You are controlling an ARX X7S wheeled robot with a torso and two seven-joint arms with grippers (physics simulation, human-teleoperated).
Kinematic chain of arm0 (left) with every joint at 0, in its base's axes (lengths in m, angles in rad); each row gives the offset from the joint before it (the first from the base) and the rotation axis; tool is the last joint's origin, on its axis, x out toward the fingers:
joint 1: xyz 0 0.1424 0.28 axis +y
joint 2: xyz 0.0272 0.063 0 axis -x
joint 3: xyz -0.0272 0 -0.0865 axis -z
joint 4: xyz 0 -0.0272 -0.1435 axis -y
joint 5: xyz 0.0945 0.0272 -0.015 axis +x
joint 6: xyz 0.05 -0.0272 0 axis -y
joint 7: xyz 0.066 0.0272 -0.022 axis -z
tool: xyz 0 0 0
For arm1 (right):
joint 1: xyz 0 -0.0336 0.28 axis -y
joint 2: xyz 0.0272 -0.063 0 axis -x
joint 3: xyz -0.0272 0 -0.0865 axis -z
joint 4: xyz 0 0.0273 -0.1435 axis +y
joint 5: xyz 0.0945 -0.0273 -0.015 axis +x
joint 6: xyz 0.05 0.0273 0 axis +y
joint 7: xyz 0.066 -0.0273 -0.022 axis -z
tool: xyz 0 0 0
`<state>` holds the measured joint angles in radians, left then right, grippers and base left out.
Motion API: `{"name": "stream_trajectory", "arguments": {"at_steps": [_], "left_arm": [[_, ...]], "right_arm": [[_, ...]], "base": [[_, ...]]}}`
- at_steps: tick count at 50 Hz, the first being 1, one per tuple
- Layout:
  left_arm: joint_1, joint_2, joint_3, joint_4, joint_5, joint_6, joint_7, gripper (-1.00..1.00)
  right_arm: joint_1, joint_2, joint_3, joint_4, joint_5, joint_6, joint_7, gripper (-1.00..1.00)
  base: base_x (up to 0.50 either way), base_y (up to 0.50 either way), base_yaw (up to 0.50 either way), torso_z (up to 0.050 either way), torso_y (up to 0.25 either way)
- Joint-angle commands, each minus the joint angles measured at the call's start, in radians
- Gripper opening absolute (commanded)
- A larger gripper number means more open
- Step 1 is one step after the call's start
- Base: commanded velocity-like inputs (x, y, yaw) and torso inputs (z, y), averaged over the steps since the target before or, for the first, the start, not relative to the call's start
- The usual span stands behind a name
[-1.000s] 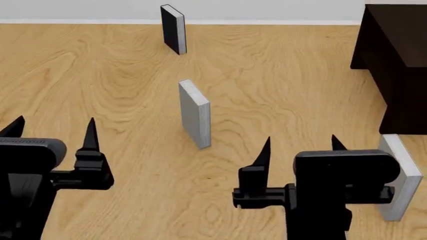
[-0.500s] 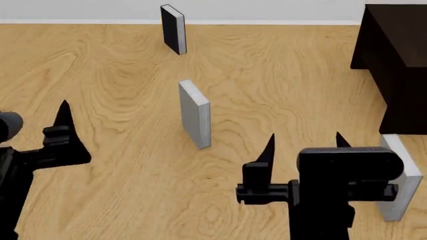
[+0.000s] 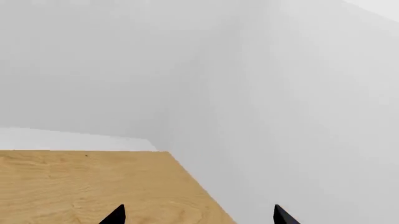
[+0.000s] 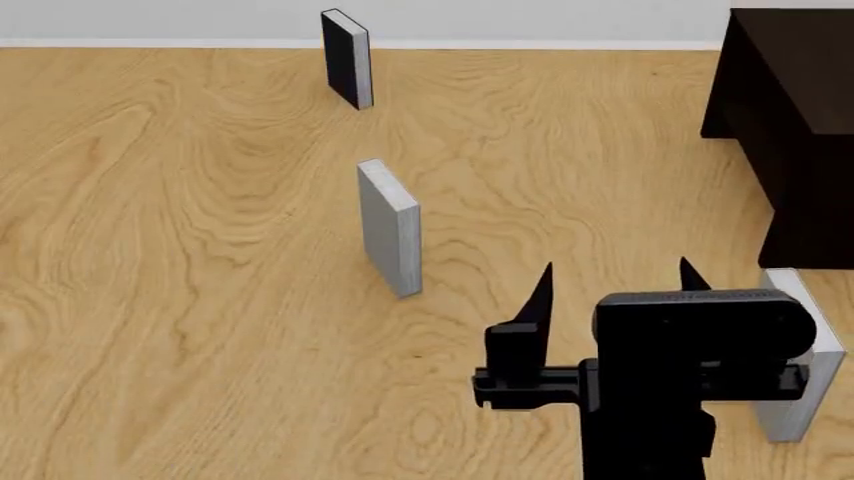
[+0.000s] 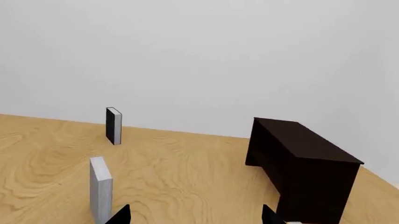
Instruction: Pick up the book on the right and place it on the cabinet shelf.
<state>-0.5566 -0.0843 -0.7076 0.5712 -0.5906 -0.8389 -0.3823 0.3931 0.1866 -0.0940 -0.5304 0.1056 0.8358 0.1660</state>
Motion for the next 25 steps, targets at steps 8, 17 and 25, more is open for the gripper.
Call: {"name": "stream_trajectory", "arguments": {"at_steps": [8,17,25], "left_arm": [[-0.008,0.035,-0.335,0.113,-0.045,0.226,-0.088,1.00],[0.000,0.012,-0.318,0.128,-0.064,0.201,-0.111,1.00],[0.008,0.003,-0.301,0.132,-0.071,0.198,-0.116,1.00]], "right_arm": [[0.030,0.012,-0.007,-0.032,0.004,0.064,0.017,1.00],[0.063,0.026,-0.006,-0.075,0.007,0.147,0.027,1.00],[0.123,0.032,-0.007,-0.101,0.006,0.217,0.039,1.00]], "base": [[0.00,0.00,0.00,0.000,0.000],[0.00,0.00,0.00,0.000,0.000],[0.00,0.00,0.00,0.000,0.000]]}}
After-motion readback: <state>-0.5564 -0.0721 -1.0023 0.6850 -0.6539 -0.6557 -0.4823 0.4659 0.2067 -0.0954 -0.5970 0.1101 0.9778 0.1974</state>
